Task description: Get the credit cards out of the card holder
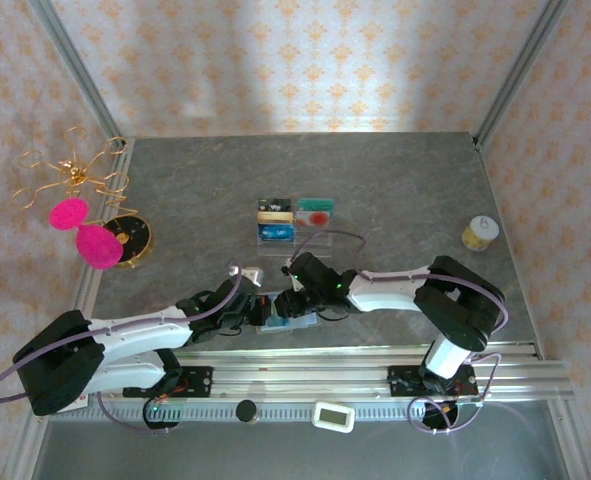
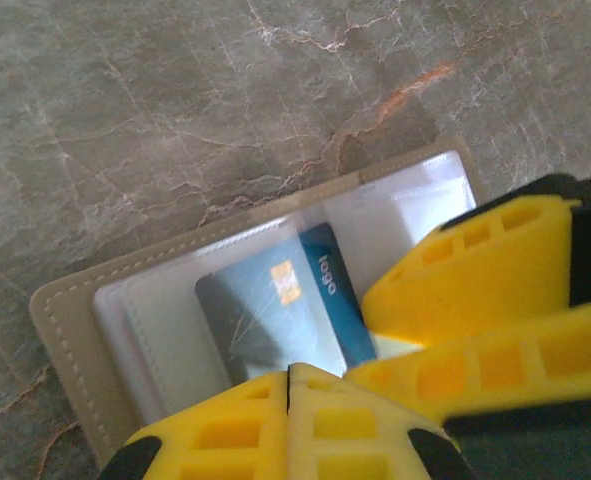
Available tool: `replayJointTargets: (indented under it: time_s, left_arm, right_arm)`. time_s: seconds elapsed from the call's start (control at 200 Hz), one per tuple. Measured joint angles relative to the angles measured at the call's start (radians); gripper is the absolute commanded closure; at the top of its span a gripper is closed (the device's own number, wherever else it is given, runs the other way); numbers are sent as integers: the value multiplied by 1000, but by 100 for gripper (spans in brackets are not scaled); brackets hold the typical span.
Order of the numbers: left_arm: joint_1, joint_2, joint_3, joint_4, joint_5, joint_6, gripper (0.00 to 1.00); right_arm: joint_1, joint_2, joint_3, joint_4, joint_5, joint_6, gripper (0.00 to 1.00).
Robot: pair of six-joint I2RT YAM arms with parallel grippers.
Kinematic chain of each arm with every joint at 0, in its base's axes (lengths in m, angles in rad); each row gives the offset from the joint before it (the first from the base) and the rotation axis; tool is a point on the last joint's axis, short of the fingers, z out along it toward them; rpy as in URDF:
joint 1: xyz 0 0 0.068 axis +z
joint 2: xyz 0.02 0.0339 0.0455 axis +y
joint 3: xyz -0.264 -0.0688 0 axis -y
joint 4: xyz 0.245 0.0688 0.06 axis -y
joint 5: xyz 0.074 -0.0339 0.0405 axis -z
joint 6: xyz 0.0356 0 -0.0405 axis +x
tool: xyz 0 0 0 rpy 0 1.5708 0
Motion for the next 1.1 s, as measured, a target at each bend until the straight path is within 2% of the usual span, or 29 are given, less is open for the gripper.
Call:
replayJointTargets:
  time_s: [0.35, 0.561, 0.681, 0.916, 1.101]
  left_arm:
    - [0, -23, 0, -14, -23, 0, 100]
    - [1, 50, 1, 18, -23, 4, 100]
    - [7, 69, 1, 50, -21, 10, 100]
    - [10, 82, 1, 77, -17, 20, 100]
    - [16, 11, -5, 51, -18, 19, 100]
  right_arm:
    - [3, -13, -3, -15, 63, 23, 70]
    - [-10, -69, -76, 6, 113, 61, 68]
    - [-27, -106, -109, 10, 138, 79, 62]
    - [-37, -157, -119, -22, 184, 79, 63]
    - [-44, -215, -95, -47, 142, 55, 67]
